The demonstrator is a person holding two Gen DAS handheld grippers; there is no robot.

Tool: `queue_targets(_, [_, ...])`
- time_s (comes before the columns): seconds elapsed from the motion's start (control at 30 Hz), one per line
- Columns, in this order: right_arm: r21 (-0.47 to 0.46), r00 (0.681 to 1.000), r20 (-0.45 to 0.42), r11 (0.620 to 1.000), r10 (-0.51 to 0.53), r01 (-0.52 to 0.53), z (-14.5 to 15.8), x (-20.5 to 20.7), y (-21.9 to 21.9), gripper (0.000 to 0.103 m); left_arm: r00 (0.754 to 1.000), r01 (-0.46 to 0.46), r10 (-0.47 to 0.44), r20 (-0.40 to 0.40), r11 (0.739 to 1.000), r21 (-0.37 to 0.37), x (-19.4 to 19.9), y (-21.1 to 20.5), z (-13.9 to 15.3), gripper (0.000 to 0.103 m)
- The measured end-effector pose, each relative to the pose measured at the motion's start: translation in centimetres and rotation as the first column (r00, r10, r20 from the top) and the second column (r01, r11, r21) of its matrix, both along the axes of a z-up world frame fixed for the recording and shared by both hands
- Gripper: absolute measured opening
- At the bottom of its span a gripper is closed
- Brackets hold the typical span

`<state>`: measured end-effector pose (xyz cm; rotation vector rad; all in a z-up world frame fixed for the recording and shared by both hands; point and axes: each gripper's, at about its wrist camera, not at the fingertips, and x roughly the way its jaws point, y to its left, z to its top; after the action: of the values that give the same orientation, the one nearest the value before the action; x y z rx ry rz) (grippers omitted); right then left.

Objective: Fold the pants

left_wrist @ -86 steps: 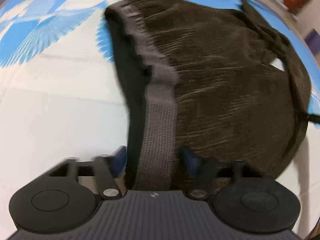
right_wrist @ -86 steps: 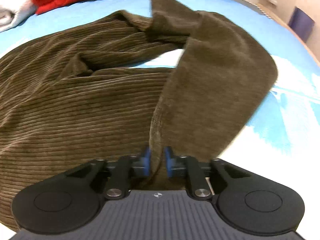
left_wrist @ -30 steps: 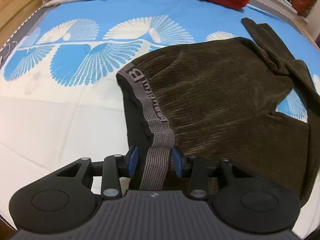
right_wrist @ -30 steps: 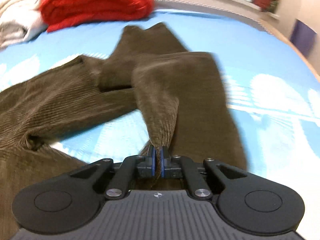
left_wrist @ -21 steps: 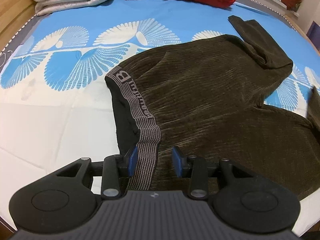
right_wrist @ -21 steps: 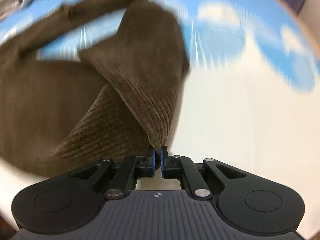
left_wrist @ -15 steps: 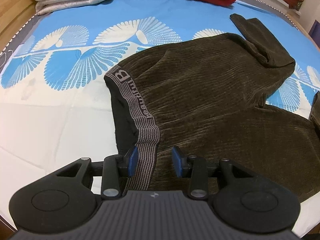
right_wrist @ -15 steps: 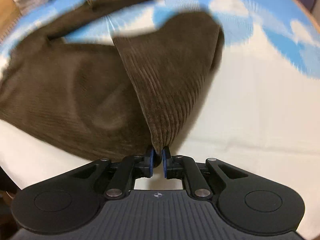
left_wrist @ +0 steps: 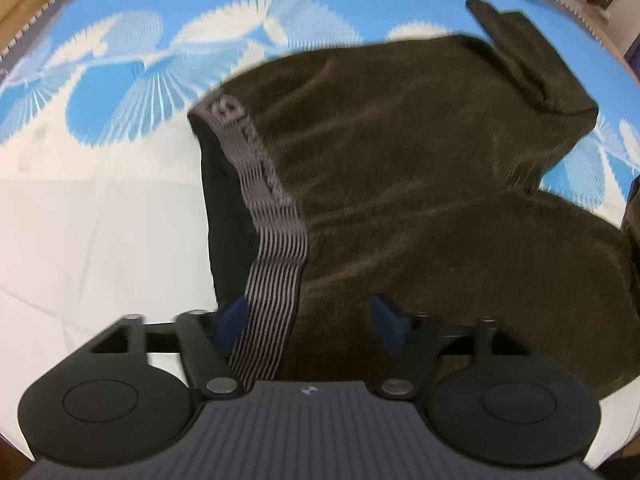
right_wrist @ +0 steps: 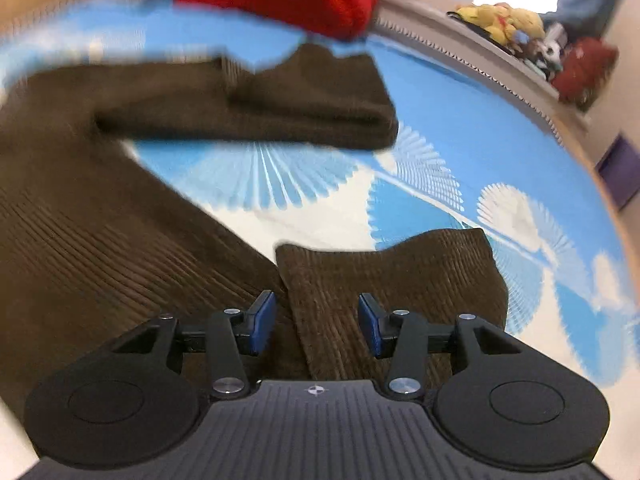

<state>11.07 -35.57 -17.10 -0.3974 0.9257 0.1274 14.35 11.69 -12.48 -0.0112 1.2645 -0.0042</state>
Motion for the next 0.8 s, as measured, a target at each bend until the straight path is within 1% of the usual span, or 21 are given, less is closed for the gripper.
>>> queue_targets(0.03, [-0.040,1.000,-0.025,0.999,0.012,-0.013,-1.0,0.3,0.2,0.042,1.000,0.010,-0.010,-0.014,1.000,0.012,-0.1,0.0,-0.4,0.080])
queue_targets(0.1, [-0.053,0.999,-0.036,0.999,0.009,-0.010,-1.4,0.7,0.1,0.008,0.999,0.028,-0.027,-0.031,0.999,0.034,-0.2,0.3,-1.1,0.080])
queue_targets(0.17, [0.036,0.999,0.022,0.998,-0.046,0.045,0.3,0.7,-1.7,0.008,0.998,0.034,-0.031,-0.054,0.999,0.043,-0.4,0.8,-1.8,0.080])
queue_targets(0.2, [0.113,0.988,0.075,0.986,-0.131,0.122,1.9,0.5,-3.7,0.007,0.998,0.038,-0.035,-0.059,0.998,0.049,-0.5,1.1,-2.0,0.080])
queue_targets(0.23, [0.185,0.963,0.118,0.958,-0.243,0.219,3.1,0.1,-5.9,0.007,0.997,0.039,-0.035,-0.064,0.998,0.051,-0.5,1.5,-2.2,0.080])
queue_targets(0.27, [0.270,0.921,0.137,0.908,-0.365,0.319,4.2,-0.6,-8.7,0.007,0.997,0.036,-0.032,-0.073,0.998,0.052,-0.6,1.9,-2.5,0.080])
queue_targets(0.3, [0.351,0.865,0.136,0.840,-0.483,0.414,4.9,-1.8,-11.9,0.007,0.996,0.034,-0.030,-0.084,0.998,0.050,-0.8,2.3,-2.8,0.080])
queue_targets(0.33, [0.400,0.809,0.130,0.777,-0.574,0.487,5.0,-3.0,-14.6,0.007,0.995,0.036,-0.031,-0.091,0.998,0.052,-1.0,2.5,-3.0,0.080])
queue_targets(0.37, [0.435,0.734,0.114,0.698,-0.669,0.569,5.0,-4.5,-17.7,0.007,0.995,0.040,-0.035,-0.094,0.998,0.054,-1.2,2.6,-3.1,0.080])
queue_targets(0.4, [0.461,0.667,0.081,0.621,-0.741,0.634,4.5,-5.7,-20.3,0.007,0.995,0.043,-0.038,-0.094,0.998,0.053,-1.4,2.8,-3.1,0.080])
queue_targets(0.43, [0.488,0.577,0.023,0.513,-0.817,0.706,3.8,-7.3,-23.3,0.007,0.995,0.043,-0.039,-0.093,0.998,0.042,-1.7,3.0,-3.1,0.080])
queue_targets(0.5, [0.494,0.410,-0.110,0.308,-0.906,0.813,1.7,-10.4,-28.0,0.007,0.994,0.036,-0.035,-0.101,0.999,0.014,-2.1,3.3,-3.1,0.081])
queue_targets(0.53, [0.482,0.336,-0.187,0.212,-0.923,0.850,0.3,-11.8,-29.8,0.007,0.994,0.033,-0.032,-0.104,0.999,0.004,-2.2,3.4,-3.2,0.081])
queue_targets(0.57, [0.475,0.276,-0.267,0.123,-0.923,0.871,-1.1,-13.2,-31.3,0.007,0.994,0.028,-0.029,-0.105,1.000,-0.006,-2.3,3.5,-3.2,0.081])
queue_targets(0.63, [0.464,0.186,-0.384,-0.015,-0.905,0.886,-3.2,-15.1,-32.9,0.007,0.994,0.015,-0.019,-0.112,0.999,-0.037,-2.5,3.8,-3.4,0.080])
queue_targets(0.67, [0.476,0.162,-0.434,-0.073,-0.886,0.876,-4.1,-15.6,-33.3,0.010,0.993,0.006,-0.012,-0.119,0.999,-0.051,-2.5,3.9,-3.4,0.080])
queue_targets(0.7, [0.493,0.161,-0.467,-0.104,-0.870,0.864,-4.6,-15.7,-33.5,0.011,0.992,-0.002,-0.005,-0.124,0.998,-0.059,-2.6,3.9,-3.6,0.081])
queue_targets(0.73, [0.498,0.157,-0.481,-0.121,-0.863,0.859,-4.9,-15.6,-33.6,0.011,0.992,-0.010,0.002,-0.130,0.998,-0.064,-2.6,3.9,-3.7,0.081])
queue_targets(0.77, [0.493,0.150,-0.478,-0.123,-0.865,0.861,-5.0,-15.4,-33.5,0.012,0.991,-0.017,0.008,-0.136,0.998,-0.067,-2.5,4.0,-3.9,0.080])
queue_targets(0.8, [0.491,0.150,-0.476,-0.120,-0.867,0.863,-4.9,-15.7,-33.2,0.012,0.990,-0.024,0.014,-0.143,0.997,-0.071,-2.5,4.0,-4.1,0.080])
